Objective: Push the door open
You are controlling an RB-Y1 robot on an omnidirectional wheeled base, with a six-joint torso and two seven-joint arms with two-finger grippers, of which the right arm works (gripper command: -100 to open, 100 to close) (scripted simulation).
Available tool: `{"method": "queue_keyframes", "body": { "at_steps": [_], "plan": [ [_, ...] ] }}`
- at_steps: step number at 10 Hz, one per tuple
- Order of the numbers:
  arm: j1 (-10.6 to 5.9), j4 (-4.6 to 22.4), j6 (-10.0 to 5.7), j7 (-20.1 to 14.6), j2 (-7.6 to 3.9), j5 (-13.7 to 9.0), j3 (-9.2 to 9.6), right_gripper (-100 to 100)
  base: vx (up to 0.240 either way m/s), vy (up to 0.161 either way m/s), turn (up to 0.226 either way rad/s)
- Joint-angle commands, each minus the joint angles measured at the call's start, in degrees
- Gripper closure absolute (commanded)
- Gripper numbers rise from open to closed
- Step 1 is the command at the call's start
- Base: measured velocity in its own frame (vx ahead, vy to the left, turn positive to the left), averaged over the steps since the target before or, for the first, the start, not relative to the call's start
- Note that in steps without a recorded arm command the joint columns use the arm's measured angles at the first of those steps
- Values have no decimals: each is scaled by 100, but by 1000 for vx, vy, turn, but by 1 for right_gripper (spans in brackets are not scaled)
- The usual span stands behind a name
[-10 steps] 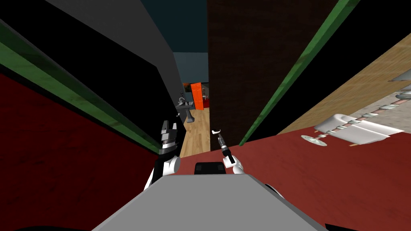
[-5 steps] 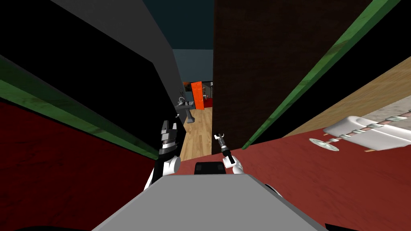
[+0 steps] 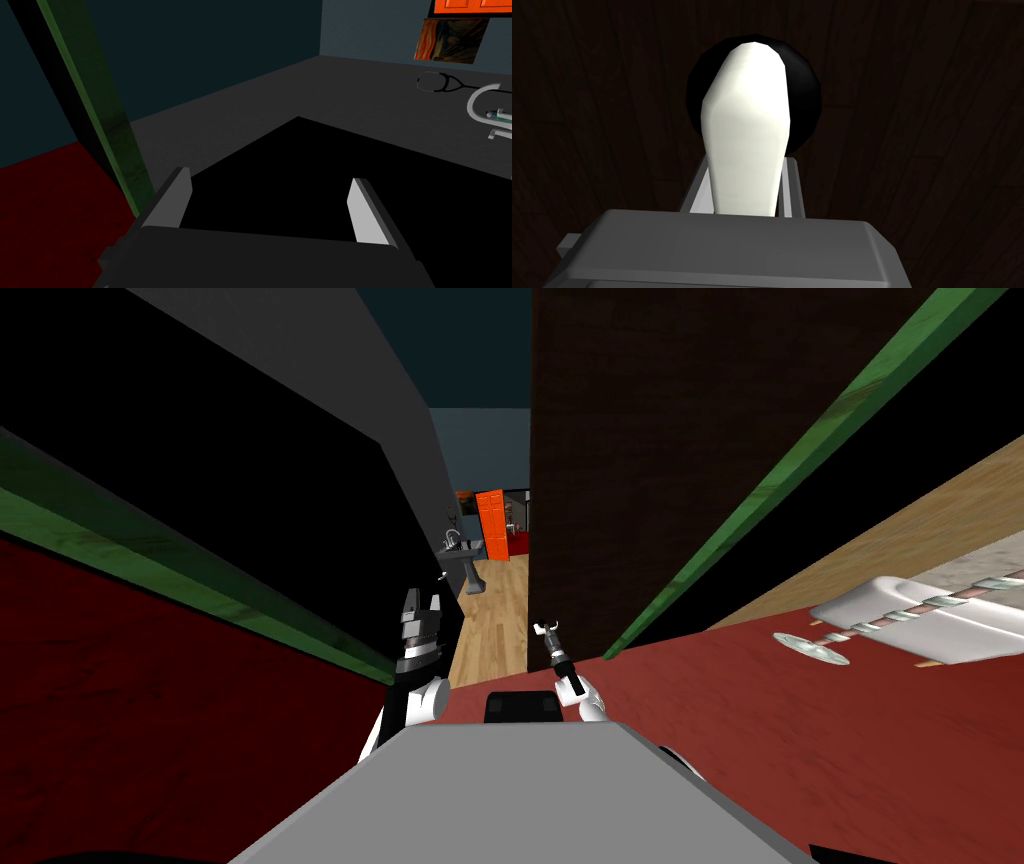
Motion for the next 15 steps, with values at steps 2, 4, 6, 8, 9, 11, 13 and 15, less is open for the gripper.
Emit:
{"method": "queue_keyframes", "body": {
  "at_steps": [2,4,6,8,9,11,13,15],
  "plan": [
    [-3,12,-1,22,-42,-37,-76,100,47,22,-14],
    [-5,21,-1,40,-69,-65,-136,100,138,69,-37],
    [-9,36,-2,69,-106,-112,-234,100,180,57,-31],
    [-14,54,-2,104,-142,-168,-351,100,202,78,-41],
    [-17,64,-3,123,-158,-198,-415,100,214,104,-53],
    [-23,85,-3,164,-186,-264,-552,100,207,101,-83],
    [-29,107,-4,207,-207,-333,-697,100,186,110,-62],
    [-34,124,-5,240,-217,-386,-808,100,144,69,-69]
  ]
}}
